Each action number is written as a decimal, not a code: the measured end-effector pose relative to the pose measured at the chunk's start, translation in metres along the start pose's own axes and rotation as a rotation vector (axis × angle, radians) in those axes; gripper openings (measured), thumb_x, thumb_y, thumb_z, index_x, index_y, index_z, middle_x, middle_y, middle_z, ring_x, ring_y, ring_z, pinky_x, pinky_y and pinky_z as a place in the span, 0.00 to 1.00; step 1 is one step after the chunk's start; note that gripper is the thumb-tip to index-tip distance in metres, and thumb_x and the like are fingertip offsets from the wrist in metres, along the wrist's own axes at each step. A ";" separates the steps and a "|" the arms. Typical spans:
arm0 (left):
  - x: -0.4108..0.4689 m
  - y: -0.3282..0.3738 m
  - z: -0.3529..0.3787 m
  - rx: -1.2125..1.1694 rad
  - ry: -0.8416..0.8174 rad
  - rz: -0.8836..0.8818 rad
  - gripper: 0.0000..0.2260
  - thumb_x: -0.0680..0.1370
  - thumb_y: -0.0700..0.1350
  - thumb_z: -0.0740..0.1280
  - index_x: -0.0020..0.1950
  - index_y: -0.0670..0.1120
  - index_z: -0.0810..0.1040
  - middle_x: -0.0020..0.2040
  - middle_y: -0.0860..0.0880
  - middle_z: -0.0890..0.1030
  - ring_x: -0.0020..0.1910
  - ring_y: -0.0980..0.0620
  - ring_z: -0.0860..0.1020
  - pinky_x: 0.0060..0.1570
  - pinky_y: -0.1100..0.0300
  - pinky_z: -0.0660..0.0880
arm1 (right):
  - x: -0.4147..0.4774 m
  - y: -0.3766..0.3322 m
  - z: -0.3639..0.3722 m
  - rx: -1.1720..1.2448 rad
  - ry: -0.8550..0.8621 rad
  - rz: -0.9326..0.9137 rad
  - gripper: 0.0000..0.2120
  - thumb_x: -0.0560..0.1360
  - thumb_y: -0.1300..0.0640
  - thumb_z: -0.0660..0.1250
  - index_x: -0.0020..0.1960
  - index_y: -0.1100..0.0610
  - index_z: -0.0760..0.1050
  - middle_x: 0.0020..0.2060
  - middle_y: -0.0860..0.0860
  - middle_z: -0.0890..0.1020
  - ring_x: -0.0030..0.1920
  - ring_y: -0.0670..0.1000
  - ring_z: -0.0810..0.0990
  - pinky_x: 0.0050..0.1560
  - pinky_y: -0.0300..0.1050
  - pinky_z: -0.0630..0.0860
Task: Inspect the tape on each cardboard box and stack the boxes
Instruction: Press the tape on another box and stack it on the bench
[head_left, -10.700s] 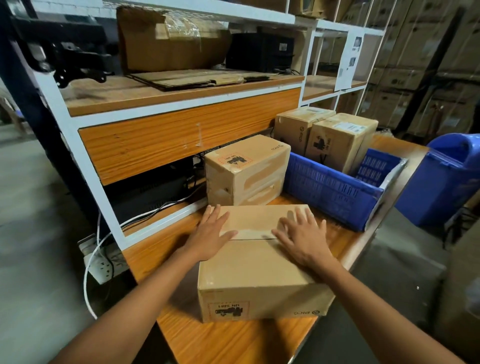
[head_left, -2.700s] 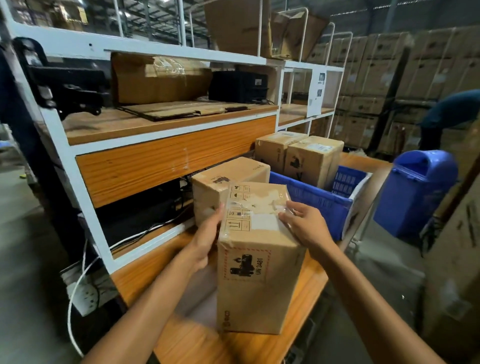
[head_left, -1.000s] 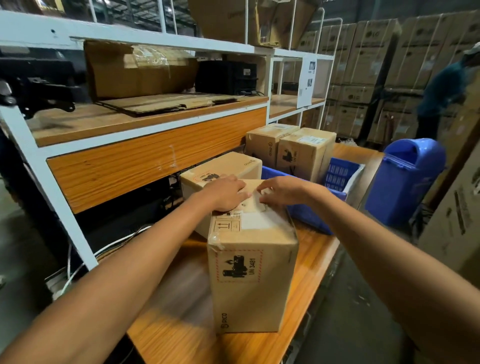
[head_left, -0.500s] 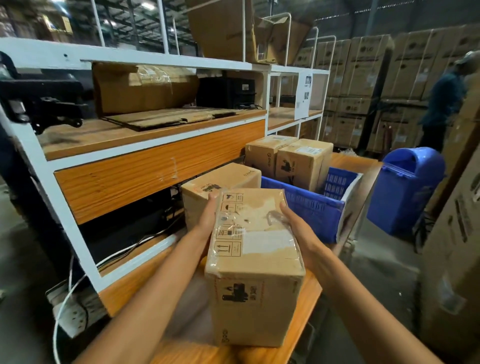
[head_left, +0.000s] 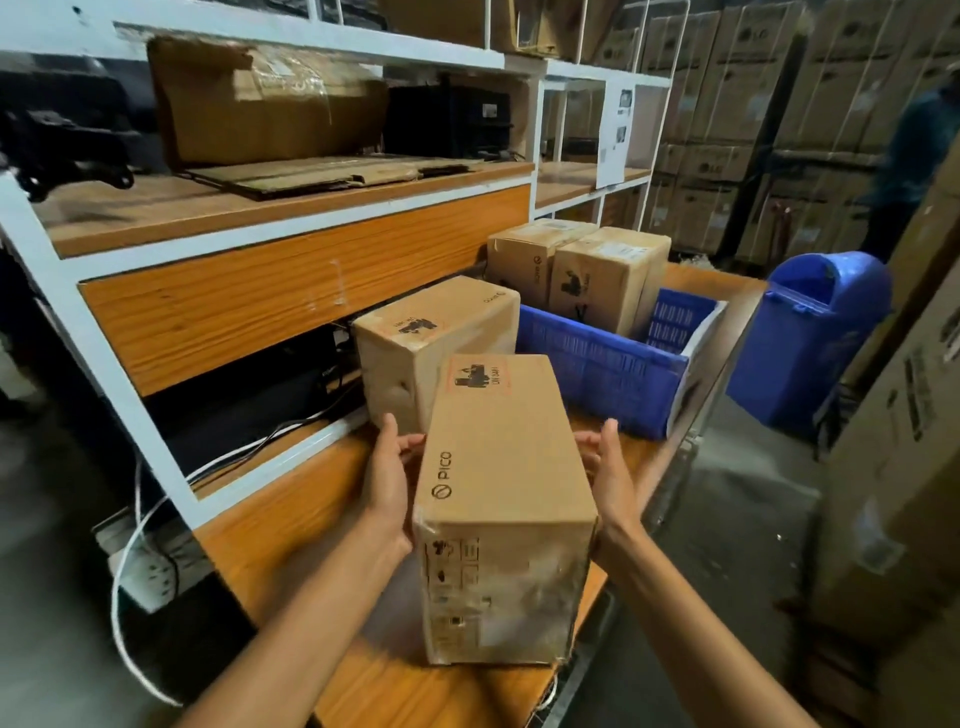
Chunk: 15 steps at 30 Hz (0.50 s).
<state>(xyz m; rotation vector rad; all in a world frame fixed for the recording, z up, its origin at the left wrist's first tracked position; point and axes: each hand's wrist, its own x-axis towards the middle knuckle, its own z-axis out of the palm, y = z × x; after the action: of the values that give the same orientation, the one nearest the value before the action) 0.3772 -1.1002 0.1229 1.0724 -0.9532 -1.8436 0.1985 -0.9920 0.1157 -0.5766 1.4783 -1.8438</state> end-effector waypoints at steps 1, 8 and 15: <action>0.001 -0.010 -0.007 0.014 -0.008 -0.002 0.30 0.81 0.66 0.55 0.61 0.39 0.74 0.47 0.38 0.83 0.39 0.43 0.83 0.38 0.52 0.79 | -0.003 0.010 -0.003 -0.028 -0.008 0.005 0.28 0.82 0.36 0.52 0.43 0.57 0.78 0.38 0.52 0.85 0.44 0.54 0.80 0.51 0.52 0.74; 0.025 -0.002 -0.012 0.160 0.013 -0.109 0.27 0.82 0.65 0.53 0.56 0.44 0.78 0.42 0.41 0.86 0.41 0.41 0.85 0.40 0.51 0.77 | 0.026 0.011 -0.006 -0.084 0.054 0.217 0.30 0.82 0.35 0.53 0.61 0.59 0.76 0.57 0.57 0.82 0.57 0.58 0.81 0.54 0.55 0.76; 0.047 0.018 0.004 0.315 -0.068 -0.136 0.26 0.83 0.61 0.54 0.48 0.43 0.83 0.43 0.41 0.85 0.42 0.42 0.84 0.49 0.49 0.78 | 0.074 0.019 -0.016 -0.128 -0.167 0.445 0.43 0.69 0.21 0.58 0.63 0.57 0.76 0.53 0.59 0.84 0.54 0.61 0.84 0.60 0.61 0.77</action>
<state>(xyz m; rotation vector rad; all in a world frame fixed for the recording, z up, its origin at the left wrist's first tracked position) 0.3622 -1.1490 0.1253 1.2970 -1.2692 -1.8892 0.1428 -1.0391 0.0872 -0.4085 1.4773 -1.3352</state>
